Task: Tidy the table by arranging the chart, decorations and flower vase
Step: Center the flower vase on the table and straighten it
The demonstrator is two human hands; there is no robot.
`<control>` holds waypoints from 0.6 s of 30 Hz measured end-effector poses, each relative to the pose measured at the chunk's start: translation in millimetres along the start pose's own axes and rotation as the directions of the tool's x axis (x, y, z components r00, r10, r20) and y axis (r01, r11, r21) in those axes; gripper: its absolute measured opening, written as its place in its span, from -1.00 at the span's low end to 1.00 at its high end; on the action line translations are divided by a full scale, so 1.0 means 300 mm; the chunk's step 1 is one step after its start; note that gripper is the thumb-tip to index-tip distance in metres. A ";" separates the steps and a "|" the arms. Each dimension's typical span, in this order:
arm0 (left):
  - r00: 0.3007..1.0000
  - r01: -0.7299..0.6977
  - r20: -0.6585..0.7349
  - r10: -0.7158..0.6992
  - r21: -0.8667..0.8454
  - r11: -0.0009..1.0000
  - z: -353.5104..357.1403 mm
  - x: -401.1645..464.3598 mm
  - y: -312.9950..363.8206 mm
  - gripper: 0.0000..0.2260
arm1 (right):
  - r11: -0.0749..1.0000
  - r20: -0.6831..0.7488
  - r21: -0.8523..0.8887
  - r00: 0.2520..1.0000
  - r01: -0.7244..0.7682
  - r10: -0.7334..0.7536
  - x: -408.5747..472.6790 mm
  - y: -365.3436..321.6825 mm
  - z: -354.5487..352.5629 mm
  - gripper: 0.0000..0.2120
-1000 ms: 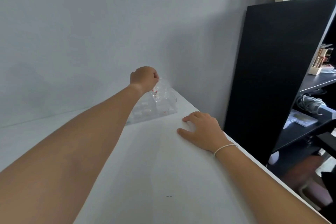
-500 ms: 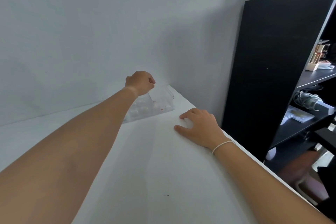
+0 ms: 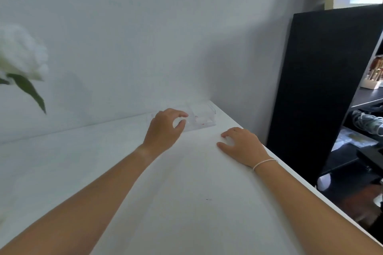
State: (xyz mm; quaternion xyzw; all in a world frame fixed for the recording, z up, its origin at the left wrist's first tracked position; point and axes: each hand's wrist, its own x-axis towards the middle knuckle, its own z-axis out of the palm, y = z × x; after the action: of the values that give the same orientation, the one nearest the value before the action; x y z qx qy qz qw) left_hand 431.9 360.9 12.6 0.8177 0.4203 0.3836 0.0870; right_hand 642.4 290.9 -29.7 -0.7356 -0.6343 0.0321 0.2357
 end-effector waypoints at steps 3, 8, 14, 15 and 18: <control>0.999 0.021 0.032 -0.021 -0.008 1.000 -0.067 -0.171 -0.019 -0.83 | 0.999 0.019 -0.025 1.000 0.023 -0.023 -0.044 -0.033 -0.010 -0.66; 0.995 0.086 0.060 -0.085 -0.006 0.996 -0.214 -0.436 -0.068 -0.83 | 0.995 0.074 0.028 0.992 0.099 -0.101 -0.156 -0.147 -0.003 -0.66; 0.988 0.152 -0.012 -0.151 0.026 0.988 -0.431 -0.666 -0.139 -0.83 | 0.955 0.081 0.129 0.957 0.267 -0.279 -0.298 -0.379 0.058 -0.68; 0.986 0.164 -0.028 -0.163 0.031 0.986 -0.468 -0.702 -0.153 -0.83 | 0.945 0.087 0.133 0.946 0.299 -0.312 -0.320 -0.424 0.071 -0.67; 0.975 0.202 -0.096 -0.199 0.021 0.979 -0.570 -0.794 -0.190 -0.83 | 0.910 0.081 0.183 0.917 0.372 -0.391 -0.383 -0.556 0.109 -0.68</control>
State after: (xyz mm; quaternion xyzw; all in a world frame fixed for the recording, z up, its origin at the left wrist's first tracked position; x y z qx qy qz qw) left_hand 192.9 186.3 -27.8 0.7536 0.5102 0.4039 0.0930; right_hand 455.7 205.9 -23.1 -0.5723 -0.7737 0.0800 0.2598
